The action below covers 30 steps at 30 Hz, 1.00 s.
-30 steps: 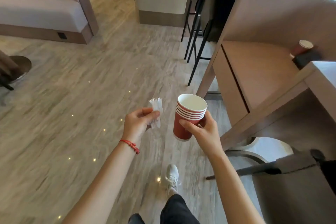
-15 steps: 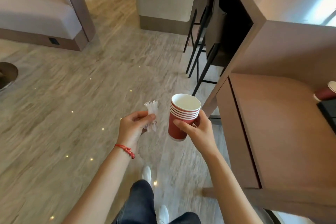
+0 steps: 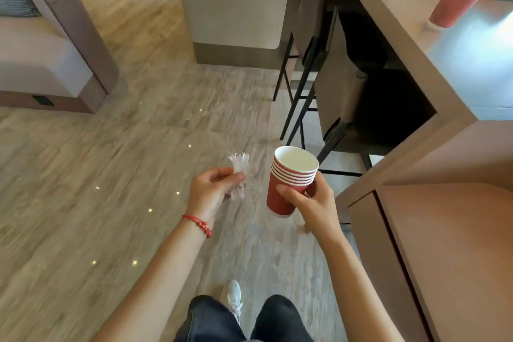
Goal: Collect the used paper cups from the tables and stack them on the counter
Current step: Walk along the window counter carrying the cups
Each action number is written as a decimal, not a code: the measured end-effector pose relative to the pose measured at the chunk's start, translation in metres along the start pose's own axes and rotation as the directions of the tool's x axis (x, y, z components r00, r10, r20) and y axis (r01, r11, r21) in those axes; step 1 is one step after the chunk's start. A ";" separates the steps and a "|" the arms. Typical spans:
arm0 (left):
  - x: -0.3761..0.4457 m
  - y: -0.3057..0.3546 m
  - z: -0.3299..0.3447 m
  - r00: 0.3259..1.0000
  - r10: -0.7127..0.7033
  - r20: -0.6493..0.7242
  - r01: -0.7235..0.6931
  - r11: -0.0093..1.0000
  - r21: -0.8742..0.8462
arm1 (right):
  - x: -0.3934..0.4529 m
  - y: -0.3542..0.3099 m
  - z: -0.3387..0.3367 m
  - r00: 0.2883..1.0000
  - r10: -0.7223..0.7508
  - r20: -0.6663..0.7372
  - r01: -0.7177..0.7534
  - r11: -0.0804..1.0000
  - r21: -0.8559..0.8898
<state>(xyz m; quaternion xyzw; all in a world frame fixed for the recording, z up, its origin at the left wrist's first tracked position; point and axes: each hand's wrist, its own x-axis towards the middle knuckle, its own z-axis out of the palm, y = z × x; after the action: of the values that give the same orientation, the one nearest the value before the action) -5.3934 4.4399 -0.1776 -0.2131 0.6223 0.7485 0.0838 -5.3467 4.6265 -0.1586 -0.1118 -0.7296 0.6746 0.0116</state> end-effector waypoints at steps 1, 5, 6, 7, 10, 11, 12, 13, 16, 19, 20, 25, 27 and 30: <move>0.017 0.008 0.004 1.000 -0.004 -0.001 0.004 1.000 0.002 | 0.016 -0.004 0.002 1.000 0.002 -0.004 -0.002 1.000 0.000; 0.077 0.032 0.028 0.999 -0.029 0.018 0.029 1.000 0.000 | 0.081 -0.017 0.005 0.999 0.012 -0.037 -0.012 1.000 -0.008; 0.092 0.038 0.036 0.999 -0.031 0.022 0.031 1.000 0.005 | 0.099 -0.019 0.004 0.999 0.013 -0.045 -0.014 1.000 -0.006; 0.107 0.043 0.044 0.999 -0.033 0.028 0.033 0.999 0.009 | 0.116 -0.021 0.004 0.999 0.012 -0.051 -0.012 1.000 -0.002; 0.155 0.056 0.069 0.998 -0.036 0.051 0.035 0.999 0.022 | 0.173 -0.025 0.001 0.999 0.007 -0.044 -0.007 1.000 0.000; 0.172 0.061 0.078 0.998 -0.032 0.060 0.030 0.999 0.025 | 0.193 -0.026 -0.001 0.999 0.002 -0.042 -0.002 1.000 0.002; 0.189 0.066 0.088 0.997 -0.025 0.070 0.023 0.999 0.028 | 0.213 -0.027 -0.002 0.999 -0.003 -0.043 0.003 1.000 0.003; 0.205 0.071 0.097 0.997 -0.018 0.077 0.016 0.999 0.033 | 0.233 -0.028 -0.005 0.999 -0.007 -0.043 0.007 1.000 -0.001; 0.251 0.090 0.127 0.996 -0.013 0.088 0.008 0.998 0.056 | 0.292 -0.037 -0.014 0.999 -0.001 -0.044 0.000 1.000 -0.010; 0.290 0.113 0.155 0.997 -0.020 0.079 0.015 0.998 0.059 | 0.342 -0.051 -0.024 0.998 0.007 -0.055 -0.007 1.000 -0.008; 0.303 0.120 0.164 0.997 -0.022 0.078 0.017 0.998 0.057 | 0.358 -0.056 -0.026 0.998 0.004 -0.055 -0.005 1.000 -0.011; 0.353 0.150 0.200 0.990 -0.017 0.139 0.007 0.998 0.069 | 0.417 -0.067 -0.030 0.996 0.012 -0.091 -0.013 1.000 -0.010; 0.376 0.158 0.213 0.986 -0.023 0.163 0.010 0.997 0.080 | 0.434 -0.066 -0.029 0.992 0.026 -0.124 -0.027 1.000 -0.007; 0.414 0.166 0.231 0.974 -0.048 0.219 0.017 0.990 0.139 | 0.456 -0.064 -0.029 0.976 0.047 -0.211 -0.048 0.999 -0.001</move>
<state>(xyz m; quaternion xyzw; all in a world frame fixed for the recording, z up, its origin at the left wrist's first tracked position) -5.8785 4.5703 -0.1729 -0.1320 0.6552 0.7219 0.1794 -5.7954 4.7322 -0.1541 -0.2000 -0.7236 0.6566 0.0725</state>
